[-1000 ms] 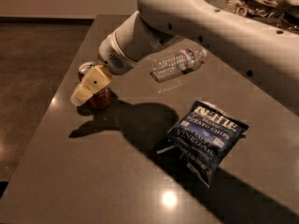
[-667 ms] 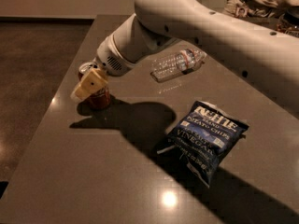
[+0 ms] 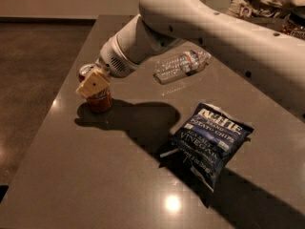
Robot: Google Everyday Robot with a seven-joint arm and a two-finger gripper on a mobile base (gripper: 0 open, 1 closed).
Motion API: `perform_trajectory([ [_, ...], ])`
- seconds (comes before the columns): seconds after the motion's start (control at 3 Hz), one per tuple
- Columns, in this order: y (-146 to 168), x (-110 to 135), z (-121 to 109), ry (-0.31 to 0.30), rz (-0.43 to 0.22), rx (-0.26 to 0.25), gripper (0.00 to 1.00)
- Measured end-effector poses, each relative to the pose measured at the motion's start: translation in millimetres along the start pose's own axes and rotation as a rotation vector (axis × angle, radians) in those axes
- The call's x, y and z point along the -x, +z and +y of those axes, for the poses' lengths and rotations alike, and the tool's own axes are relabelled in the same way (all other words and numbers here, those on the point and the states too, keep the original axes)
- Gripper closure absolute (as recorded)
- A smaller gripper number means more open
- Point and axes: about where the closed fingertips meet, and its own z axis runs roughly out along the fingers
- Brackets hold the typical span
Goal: Pick coke can
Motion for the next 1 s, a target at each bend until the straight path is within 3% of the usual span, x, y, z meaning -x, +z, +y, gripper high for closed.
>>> perform_trajectory([
  [0.33,-6,6,3,-0.011,-0.009,-0.009,1.00],
  [0.67,-33,26,9,-0.048,-0.049,-0.053,1.00],
  [1.0,-79,66,9,-0.110,-0.105,-0.119,1.00],
])
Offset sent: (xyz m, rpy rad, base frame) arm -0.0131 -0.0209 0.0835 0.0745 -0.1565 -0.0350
